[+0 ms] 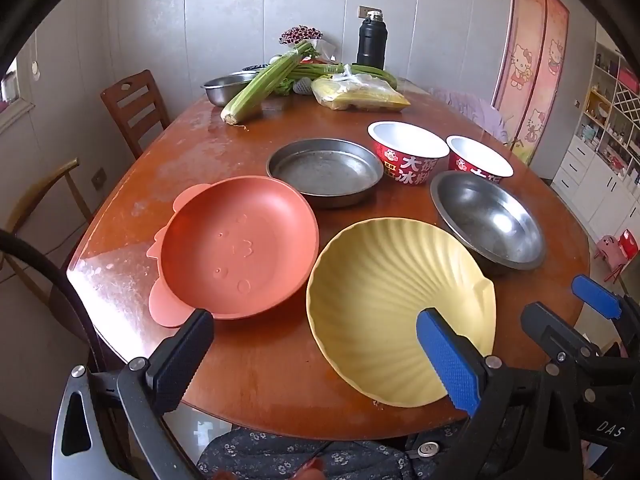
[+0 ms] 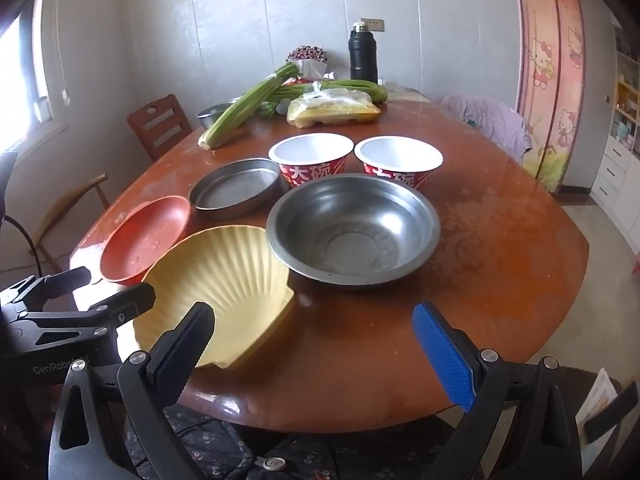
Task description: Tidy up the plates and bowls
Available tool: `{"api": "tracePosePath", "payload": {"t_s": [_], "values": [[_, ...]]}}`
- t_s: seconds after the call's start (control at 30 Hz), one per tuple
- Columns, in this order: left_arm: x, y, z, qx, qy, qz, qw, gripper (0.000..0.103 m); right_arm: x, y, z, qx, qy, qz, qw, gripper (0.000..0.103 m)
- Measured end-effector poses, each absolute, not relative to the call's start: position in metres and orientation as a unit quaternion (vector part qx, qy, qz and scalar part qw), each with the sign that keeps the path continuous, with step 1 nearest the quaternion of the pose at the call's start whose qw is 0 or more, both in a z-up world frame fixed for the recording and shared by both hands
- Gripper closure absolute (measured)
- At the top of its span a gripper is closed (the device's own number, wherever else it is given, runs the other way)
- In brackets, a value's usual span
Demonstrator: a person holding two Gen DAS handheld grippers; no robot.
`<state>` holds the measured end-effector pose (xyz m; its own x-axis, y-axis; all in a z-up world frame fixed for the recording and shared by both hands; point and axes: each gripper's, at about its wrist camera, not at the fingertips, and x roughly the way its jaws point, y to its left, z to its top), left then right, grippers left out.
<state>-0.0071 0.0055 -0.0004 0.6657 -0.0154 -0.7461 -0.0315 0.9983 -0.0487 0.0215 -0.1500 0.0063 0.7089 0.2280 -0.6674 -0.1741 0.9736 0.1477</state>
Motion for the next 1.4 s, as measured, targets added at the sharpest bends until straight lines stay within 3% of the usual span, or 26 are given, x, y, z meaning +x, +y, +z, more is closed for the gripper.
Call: {"api": "tracePosePath", "payload": {"t_s": [1.4], "values": [[-0.0154, 0.0024, 0.0038, -0.011, 0.405, 0.0, 0.914, 0.001, 0.0193, -0.1481, 0.0085, 0.02, 0.371, 0.091, 0.924, 0.003]]}}
